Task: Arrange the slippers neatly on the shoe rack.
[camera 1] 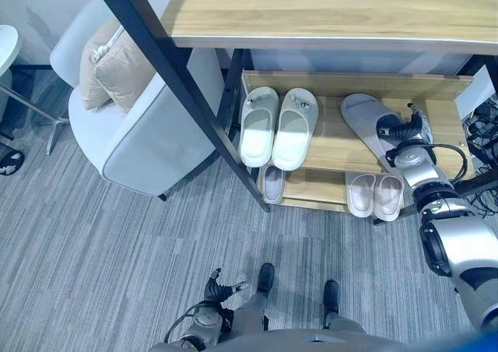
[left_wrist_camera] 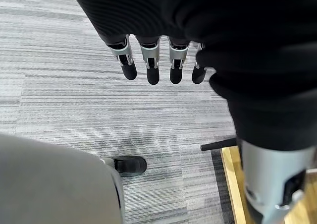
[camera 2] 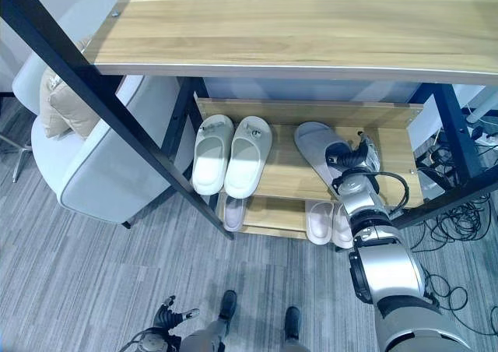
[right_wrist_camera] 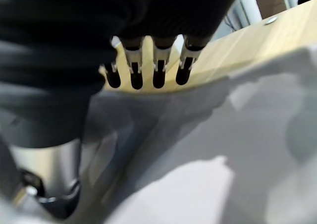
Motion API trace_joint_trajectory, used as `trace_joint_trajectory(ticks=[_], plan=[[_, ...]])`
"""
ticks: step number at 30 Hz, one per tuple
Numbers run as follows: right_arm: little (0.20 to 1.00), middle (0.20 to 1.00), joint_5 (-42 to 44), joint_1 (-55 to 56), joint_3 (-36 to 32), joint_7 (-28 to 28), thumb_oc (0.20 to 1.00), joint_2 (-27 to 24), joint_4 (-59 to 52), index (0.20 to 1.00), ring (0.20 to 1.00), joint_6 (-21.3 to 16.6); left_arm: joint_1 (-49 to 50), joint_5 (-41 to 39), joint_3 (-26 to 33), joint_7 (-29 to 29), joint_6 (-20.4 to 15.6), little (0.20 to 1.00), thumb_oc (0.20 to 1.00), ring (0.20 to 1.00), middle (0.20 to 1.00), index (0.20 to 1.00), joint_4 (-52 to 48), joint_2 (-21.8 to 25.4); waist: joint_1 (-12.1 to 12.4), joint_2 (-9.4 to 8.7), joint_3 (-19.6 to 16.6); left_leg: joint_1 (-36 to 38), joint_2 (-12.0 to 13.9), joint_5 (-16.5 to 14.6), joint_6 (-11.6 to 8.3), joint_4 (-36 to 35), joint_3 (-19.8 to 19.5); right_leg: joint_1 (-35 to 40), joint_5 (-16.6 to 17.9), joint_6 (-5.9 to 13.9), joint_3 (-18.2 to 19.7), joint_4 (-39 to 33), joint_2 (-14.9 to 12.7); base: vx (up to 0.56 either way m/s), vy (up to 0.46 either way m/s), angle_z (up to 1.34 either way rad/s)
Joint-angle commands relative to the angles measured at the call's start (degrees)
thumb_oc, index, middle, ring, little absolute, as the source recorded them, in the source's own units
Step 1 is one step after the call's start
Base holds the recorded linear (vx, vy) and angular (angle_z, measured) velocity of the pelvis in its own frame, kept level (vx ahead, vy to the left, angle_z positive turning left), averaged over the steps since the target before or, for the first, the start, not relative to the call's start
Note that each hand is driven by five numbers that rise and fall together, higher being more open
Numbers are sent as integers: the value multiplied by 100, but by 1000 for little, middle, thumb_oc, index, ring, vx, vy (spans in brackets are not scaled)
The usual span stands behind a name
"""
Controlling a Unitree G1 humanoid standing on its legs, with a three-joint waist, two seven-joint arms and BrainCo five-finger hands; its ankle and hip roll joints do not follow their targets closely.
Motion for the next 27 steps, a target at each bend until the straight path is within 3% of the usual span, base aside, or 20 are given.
trace_joint_trajectory(ticks=[1,3,4,9,12,13,19,27], plan=[[1000,1000,127,-532,163,-203,1000,-248,309,1000,1000,-401,761,173,-428,-21,167,1000,1000,1000,1000,1000,924,-204,113,-223,-67,-27,13,89,-26,36,130,192,125,381,-99,40,-583,0,0,0],[1000,1000,117,-640,295,-254,1000,-180,499,1000,1000,-459,774,174,-434,-17,148,1000,1000,1000,1000,1000,937,-191,133,-235,-50,-17,15,89,-26,36,121,209,122,375,-115,40,-576,0,0,0],[200,200,100,-648,361,-275,200,-129,645,200,200,-510,808,177,-429,-17,128,1000,1000,1000,1000,1000,946,-182,144,-247,-50,-1,17,80,-26,36,117,242,110,374,-121,40,-566,19,-8,3],[200,200,131,-515,255,13,200,104,135,200,200,-248,862,82,-331,-10,81,1000,1000,1000,1000,1000,968,-145,91,-289,-58,37,48,47,-28,36,163,252,113,368,-88,40,-555,5,-3,2],[200,200,36,-128,46,69,200,137,-649,200,200,-7,893,14,-277,-27,77,1000,1000,1000,1000,1000,950,-132,43,-313,-61,61,75,23,-23,36,208,254,113,370,-56,40,-554,0,0,0],[200,200,-72,301,-232,111,200,98,-1294,200,200,225,954,-4,-261,-51,93,1000,1000,1000,1000,1000,908,-132,19,-333,-64,86,87,-1,-20,36,238,272,110,375,-48,40,-547,0,0,0],[200,200,-160,1701,-1154,-47,200,177,-2168,200,200,211,1283,190,-296,-33,81,1000,1000,1000,1000,1000,904,-43,57,-401,-247,281,104,-126,16,36,236,414,68,369,-44,40,-532,30,-9,0],[200,200,-330,3110,-1618,-113,200,740,-3706,200,200,46,1407,304,-178,-5,258,1000,1000,1000,1000,1000,1015,75,54,-499,-609,652,166,-270,26,36,312,662,-27,321,30,40,-450,55,-39,-4]])
